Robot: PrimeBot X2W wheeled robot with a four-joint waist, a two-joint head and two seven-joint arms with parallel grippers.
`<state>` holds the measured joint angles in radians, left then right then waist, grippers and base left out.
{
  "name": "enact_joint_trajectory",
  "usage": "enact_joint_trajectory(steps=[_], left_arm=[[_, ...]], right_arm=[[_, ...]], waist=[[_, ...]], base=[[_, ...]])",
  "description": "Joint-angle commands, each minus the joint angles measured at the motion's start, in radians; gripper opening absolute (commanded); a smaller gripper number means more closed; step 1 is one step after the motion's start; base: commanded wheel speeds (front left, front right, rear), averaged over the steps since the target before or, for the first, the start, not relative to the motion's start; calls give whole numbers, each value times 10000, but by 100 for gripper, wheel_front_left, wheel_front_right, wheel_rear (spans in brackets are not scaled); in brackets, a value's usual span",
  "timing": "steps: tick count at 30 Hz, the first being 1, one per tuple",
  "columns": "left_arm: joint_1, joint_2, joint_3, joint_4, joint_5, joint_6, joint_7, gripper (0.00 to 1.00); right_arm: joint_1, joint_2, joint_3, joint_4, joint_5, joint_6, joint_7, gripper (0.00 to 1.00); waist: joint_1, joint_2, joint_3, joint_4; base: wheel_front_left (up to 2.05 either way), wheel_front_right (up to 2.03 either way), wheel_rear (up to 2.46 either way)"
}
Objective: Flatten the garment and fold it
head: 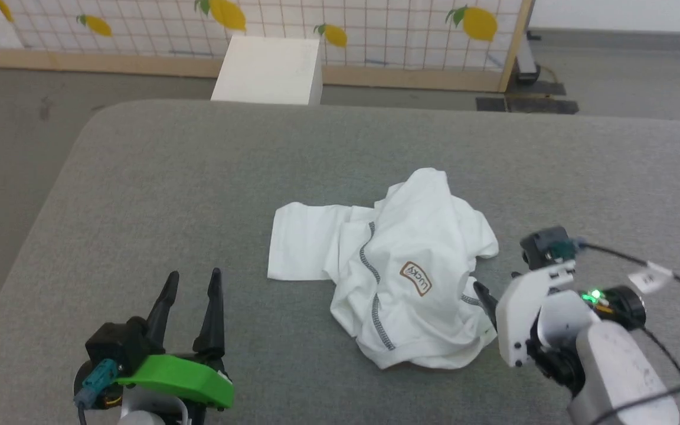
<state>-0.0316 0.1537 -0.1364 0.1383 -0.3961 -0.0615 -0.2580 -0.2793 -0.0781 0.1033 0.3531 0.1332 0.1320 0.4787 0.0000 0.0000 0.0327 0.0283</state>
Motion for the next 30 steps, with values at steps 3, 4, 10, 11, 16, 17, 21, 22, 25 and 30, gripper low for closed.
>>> enact_joint_trajectory(steps=[3, 4, 10, 11, 16, 17, 21, 22, 25, 30], left_arm=[[-205, -146, 132, 18, 184, -150, -37, 100], [-273, -182, 155, 30, 227, -198, -37, 100], [-603, -467, 282, 184, 458, -429, -37, 100], [-628, -490, 301, 207, 474, -452, -37, 100], [-675, -601, 413, 346, 547, -546, -37, 100], [-677, -616, 427, 371, 554, -558, -37, 100], [-639, -673, 497, 430, 595, -600, -37, 100], [-630, -682, 519, 425, 618, -609, -37, 100], [-588, -712, 554, 454, 624, -630, -37, 100], [-530, -780, 513, 485, 638, -652, -37, 100]], right_arm=[[-731, -347, 463, 552, -154, -13, 961, 100], [-911, -422, 634, 729, -138, -13, 1184, 100], [-1503, -749, 1788, 1905, 175, -13, 1796, 100], [-1524, -759, 1869, 2015, 273, -13, 1843, 100], [-1791, -810, 1721, 2038, 671, -13, 1204, 0], [-1822, -835, 1607, 1989, 753, -13, 1046, 0], [-1876, -1045, 634, 1482, 1092, -13, 322, 0], [-1869, -1118, 204, 1252, 1149, -13, 111, 0], [-1715, -1268, -1193, 607, 1060, -13, -370, 0], [-730, -1031, -4152, -300, 425, -13, -395, 0]], waist=[[0, 0, 577, 522], [0, 0, 694, 612], [0, 0, 1237, 984], [0, 0, 1249, 993], [0, 0, 1176, 888], [0, 0, 1128, 849], [0, 0, 871, 611], [0, 0, 815, 530], [0, 0, 682, 334], [0, 0, 566, 167]], base=[[0, 0, 0], [0, 0, 0], [0, 0, 0], [0, 0, 0], [0, 0, 0], [0, 0, 0], [0, 0, 0], [0, 0, 0], [0, 0, 0], [0, 0, 0]])
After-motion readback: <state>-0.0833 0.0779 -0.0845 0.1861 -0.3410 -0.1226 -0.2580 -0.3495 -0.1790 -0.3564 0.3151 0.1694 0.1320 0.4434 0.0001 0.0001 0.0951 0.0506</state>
